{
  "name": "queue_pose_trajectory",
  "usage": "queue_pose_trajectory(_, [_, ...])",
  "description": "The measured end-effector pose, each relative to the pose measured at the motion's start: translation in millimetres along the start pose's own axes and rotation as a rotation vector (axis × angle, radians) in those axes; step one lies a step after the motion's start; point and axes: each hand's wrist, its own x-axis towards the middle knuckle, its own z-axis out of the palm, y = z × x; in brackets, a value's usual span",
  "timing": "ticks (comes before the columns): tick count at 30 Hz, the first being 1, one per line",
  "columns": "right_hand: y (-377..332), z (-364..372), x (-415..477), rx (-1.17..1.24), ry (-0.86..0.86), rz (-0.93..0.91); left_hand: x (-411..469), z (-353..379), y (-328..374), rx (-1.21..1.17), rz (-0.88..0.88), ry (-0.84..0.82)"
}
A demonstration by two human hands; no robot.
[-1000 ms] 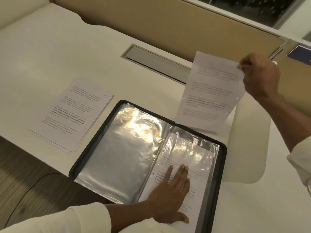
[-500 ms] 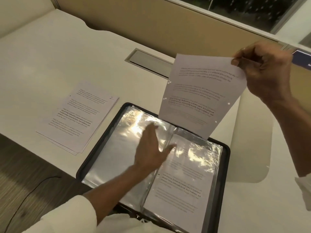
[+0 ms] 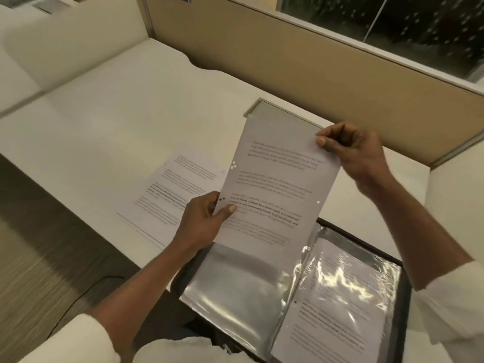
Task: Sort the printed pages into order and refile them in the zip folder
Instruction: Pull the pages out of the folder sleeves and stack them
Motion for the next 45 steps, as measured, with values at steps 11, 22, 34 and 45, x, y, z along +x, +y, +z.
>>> queue_pose_trajectory(11, [63.7, 173.5, -9.2, 0.272, 0.036, 0.601, 49.9, -135.9, -38.3, 0.067, -0.207, 0.073])
queue_pose_trajectory(22, [86.5, 293.3, -28.5, 0.286, 0.130, 0.720, 119.7, -203.6, -76.9, 0.505, -0.255, 0.116])
queue_pose_trajectory(34, [112.1, 322.7, -40.9, -0.202, 0.134, 0.571, 137.4, -185.3, -92.5, 1.089, -0.265, 0.151])
queue_pose_trajectory(45, [104.8, 298.6, -65.7, -0.411, 0.071, 0.393, 130.0, -148.7, -62.6, 1.610, -0.180, 0.170])
